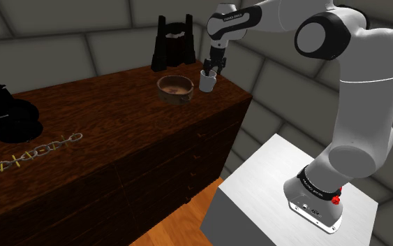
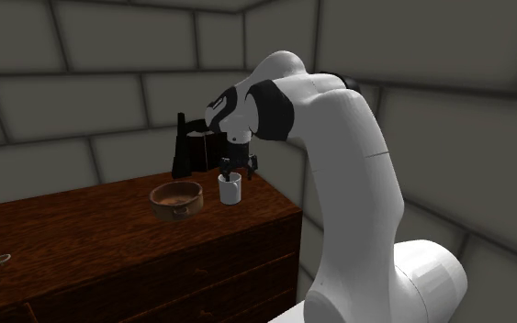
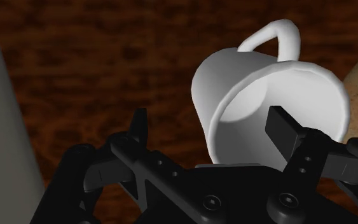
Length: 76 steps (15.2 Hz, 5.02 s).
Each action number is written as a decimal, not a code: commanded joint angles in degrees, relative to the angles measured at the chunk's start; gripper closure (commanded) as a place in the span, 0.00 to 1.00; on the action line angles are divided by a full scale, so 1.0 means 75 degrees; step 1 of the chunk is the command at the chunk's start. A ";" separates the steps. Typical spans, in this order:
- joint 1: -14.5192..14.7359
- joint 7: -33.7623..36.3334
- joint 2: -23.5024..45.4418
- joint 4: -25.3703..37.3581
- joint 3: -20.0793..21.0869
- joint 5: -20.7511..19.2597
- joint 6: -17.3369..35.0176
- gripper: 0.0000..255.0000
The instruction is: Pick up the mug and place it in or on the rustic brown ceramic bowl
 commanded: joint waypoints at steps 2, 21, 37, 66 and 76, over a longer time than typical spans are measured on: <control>-0.0001 -0.0002 0.0009 -0.0004 0.0001 0.0002 0.0016 0.00; -0.0002 0.0046 -0.0182 0.0320 -0.0019 -0.0039 -0.0496 1.00; -0.0047 0.0164 -0.0396 0.1635 -0.0049 -0.0101 -0.2017 1.00; 0.1641 0.2460 0.0062 0.2799 0.0516 -0.0209 -0.2552 1.00; 0.1679 0.2378 -0.0007 0.1661 0.0517 -0.0197 -0.1486 1.00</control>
